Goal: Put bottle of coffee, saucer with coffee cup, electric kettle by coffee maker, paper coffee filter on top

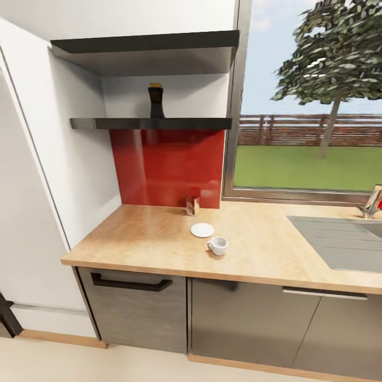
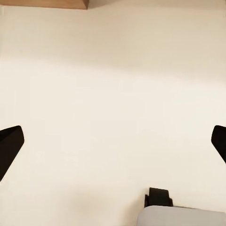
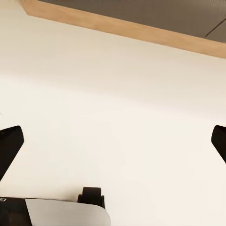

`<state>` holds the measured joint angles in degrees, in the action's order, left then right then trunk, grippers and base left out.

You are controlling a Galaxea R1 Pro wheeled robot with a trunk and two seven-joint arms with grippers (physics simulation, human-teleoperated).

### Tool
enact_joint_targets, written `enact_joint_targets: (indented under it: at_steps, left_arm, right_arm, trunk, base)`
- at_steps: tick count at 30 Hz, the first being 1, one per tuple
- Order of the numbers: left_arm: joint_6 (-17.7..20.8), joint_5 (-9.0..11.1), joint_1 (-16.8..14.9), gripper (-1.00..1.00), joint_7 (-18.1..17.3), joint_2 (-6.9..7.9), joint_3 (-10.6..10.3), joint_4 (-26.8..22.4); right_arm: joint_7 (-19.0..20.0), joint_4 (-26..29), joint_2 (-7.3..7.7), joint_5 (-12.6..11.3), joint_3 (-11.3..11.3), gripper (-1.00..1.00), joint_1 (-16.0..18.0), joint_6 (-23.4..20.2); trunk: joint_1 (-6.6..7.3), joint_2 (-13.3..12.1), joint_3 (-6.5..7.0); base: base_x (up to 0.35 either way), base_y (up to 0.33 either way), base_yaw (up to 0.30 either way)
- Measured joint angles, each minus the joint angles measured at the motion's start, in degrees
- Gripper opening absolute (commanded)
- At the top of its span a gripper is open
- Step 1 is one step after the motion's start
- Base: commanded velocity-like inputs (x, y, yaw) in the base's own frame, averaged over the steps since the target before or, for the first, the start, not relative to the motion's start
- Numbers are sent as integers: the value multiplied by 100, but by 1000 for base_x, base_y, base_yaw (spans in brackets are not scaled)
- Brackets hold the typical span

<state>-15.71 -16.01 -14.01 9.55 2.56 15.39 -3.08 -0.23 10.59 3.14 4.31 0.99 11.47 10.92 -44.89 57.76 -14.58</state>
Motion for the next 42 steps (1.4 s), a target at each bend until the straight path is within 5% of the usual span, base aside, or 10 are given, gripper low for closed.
enact_joint_targets:
  at_steps: [14, 37, 39, 41, 42]
  left_arm:
    - [1, -2, 0, 100, 0, 7, 0, 0]
    - [2, 0, 0, 100, -6, 7, -1, 0]
    - [18, -1, 0, 100, -286, -19, -77, -219]
    - [245, -13, -11, 100, -1175, -69, -104, -1067]
    - [341, -16, -3, 100, -1331, -76, -101, -1286]
  right_arm:
    - [0, 0, 0, 1, 0, 100, 0, -4]
    - [2, -3, -8, -1, -8, 100, 0, -20]
    - [0, -8, -9, -1, -8, 100, 0, -10]
    - [0, -8, -9, -1, -8, 100, 0, -9]
    - [0, -8, -9, -1, -8, 100, 0, -9]
  trunk:
    - [0, 0, 0]
    - [0, 1, 0]
    - [0, 0, 0]
    - [0, 1, 1]
    - [0, 0, 0]
  base:
    - [0, 295, -6]
    - [0, 12, -61]
    - [0, 0, 0]
    - [0, 0, 0]
    - [0, 0, 0]
